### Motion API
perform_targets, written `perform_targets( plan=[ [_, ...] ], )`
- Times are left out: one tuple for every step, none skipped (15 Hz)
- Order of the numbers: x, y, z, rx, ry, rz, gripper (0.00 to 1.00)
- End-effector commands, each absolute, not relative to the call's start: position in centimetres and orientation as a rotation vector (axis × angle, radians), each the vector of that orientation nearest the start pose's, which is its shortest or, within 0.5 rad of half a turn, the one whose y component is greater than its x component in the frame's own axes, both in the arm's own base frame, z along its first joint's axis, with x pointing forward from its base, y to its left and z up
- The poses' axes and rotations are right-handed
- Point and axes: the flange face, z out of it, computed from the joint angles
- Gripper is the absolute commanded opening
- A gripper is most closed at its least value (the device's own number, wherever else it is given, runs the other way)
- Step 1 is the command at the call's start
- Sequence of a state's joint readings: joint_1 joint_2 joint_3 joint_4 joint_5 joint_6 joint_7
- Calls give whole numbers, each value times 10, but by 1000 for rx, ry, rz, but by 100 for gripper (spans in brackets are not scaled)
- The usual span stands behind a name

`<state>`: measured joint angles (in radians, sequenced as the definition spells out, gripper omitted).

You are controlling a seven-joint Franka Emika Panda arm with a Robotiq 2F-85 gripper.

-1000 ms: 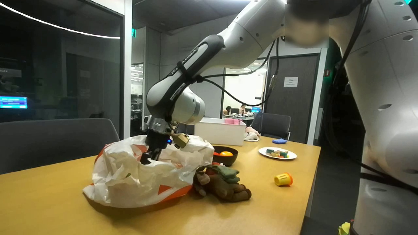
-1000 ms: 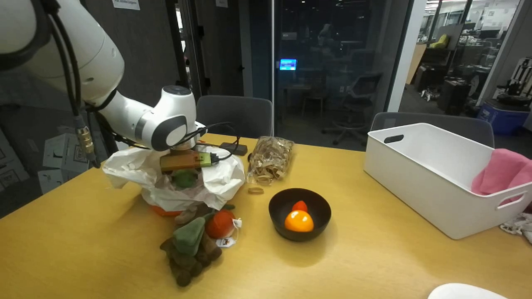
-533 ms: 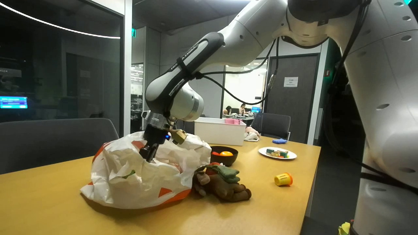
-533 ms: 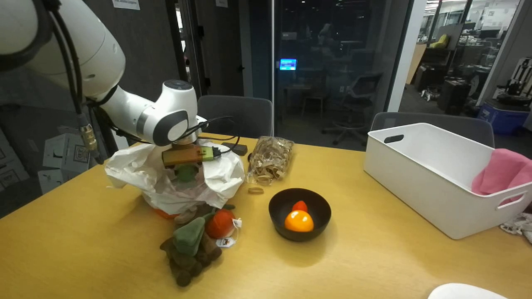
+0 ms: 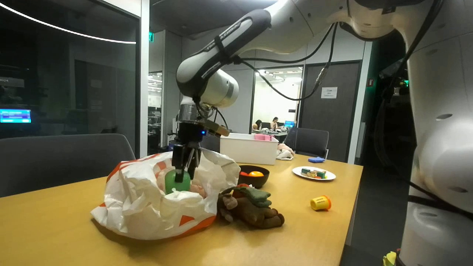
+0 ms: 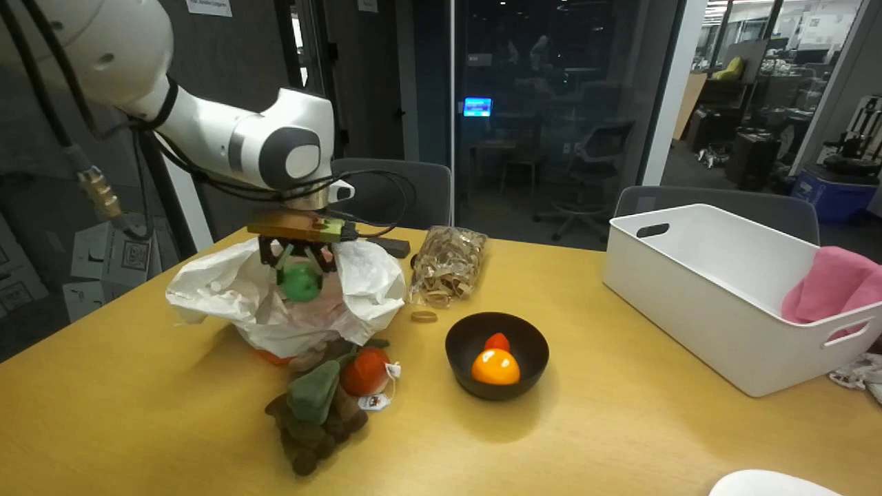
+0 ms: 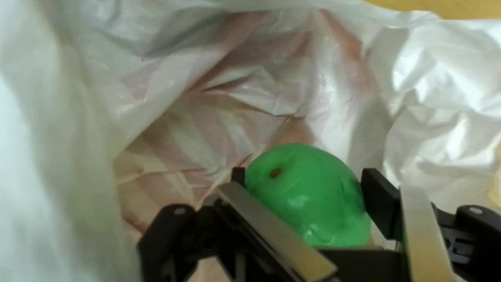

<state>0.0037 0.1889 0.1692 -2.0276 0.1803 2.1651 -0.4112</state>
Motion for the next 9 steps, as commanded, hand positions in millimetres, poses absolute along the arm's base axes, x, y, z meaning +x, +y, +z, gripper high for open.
perform_targets(
  plan=[
    [555, 108, 409, -2820, -553, 179, 49],
    [551, 107, 421, -2809, -505, 218, 49],
    [545, 105, 433, -2797, -462, 267, 49],
    [540, 99, 445, -2794, -406, 301, 49],
    [534, 93, 456, -2775, -351, 327, 49],
    [528, 85, 468, -2740, -295, 343, 49],
    [525, 75, 477, -2734, -242, 312, 49],
    [522, 59, 487, -2781, -162, 219, 49],
    [520, 45, 495, -2801, -113, 171, 49]
  ],
)
